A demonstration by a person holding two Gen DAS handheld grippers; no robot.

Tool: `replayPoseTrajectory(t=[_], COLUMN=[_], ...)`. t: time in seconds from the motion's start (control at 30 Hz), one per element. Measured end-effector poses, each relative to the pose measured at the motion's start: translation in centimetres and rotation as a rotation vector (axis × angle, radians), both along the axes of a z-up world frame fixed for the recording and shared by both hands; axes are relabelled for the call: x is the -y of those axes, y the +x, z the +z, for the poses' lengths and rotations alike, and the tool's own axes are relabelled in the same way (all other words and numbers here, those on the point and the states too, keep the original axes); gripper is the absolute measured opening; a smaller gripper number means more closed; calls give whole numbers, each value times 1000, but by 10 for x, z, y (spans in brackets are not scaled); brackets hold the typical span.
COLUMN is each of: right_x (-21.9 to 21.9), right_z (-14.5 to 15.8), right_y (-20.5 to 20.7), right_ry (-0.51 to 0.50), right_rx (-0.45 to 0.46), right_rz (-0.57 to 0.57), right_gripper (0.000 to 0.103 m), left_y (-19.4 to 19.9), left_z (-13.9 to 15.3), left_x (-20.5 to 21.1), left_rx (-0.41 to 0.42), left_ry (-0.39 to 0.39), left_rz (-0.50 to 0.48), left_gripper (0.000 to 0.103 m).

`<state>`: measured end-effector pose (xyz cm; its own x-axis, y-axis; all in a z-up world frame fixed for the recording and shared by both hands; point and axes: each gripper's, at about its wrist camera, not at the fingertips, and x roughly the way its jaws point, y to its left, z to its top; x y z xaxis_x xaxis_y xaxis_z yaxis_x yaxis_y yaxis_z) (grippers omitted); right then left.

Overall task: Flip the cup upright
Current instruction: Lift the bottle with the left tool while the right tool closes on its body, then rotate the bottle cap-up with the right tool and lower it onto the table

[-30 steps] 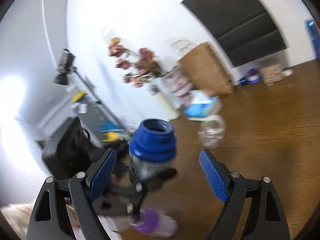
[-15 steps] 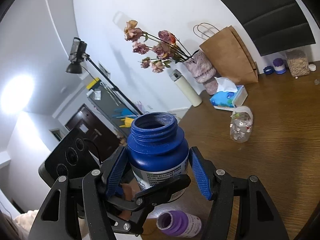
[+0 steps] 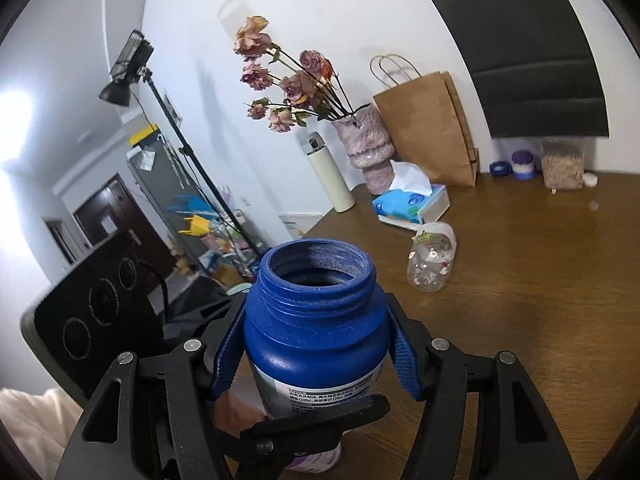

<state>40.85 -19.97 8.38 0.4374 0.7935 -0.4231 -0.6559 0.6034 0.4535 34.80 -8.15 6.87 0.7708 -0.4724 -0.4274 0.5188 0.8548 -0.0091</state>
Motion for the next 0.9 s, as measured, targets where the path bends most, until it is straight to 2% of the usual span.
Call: replayPoseTrajectory(t=[0.1,0.2,0.3,0.4,0.47,0.57,0.6,0.73,0.9], right_x=[-8,-20,-37,-51,-55,-55,-54,-45,-31], right_z=[1,2,-1,-13,-20,-30,-32,-33,-28], right_y=[-17,-42,-62,-68,-68,-65,-65,-49,-54], right_ry=[-38,-81,-153,-223,-247,-276,-287,-320,-324], right_rx=[54,116,173,188,189,183,186,195,197], right_rz=[2,20,33,31,20,-4,-19,-97,-124], right_gripper=[67,67,67,67,67,67,67,67,67], left_y=[-23,-48,-62,-57,-50,-37,-33,-6,-15], left_z=[-2,-5,-23,-38,-48,-57,-58,-56,-51], left_x=[-1,-6,-18,-25,-31,-31,-29,-15,-3], left_rx=[49,103,73,35,5,-26,-23,-7,52], left_ry=[37,64,38,38,3,-14,-18,-19,16], left_rz=[47,83,123,146,143,123,120,72,38], left_gripper=[60,66,70,73,76,86,89,90,90])
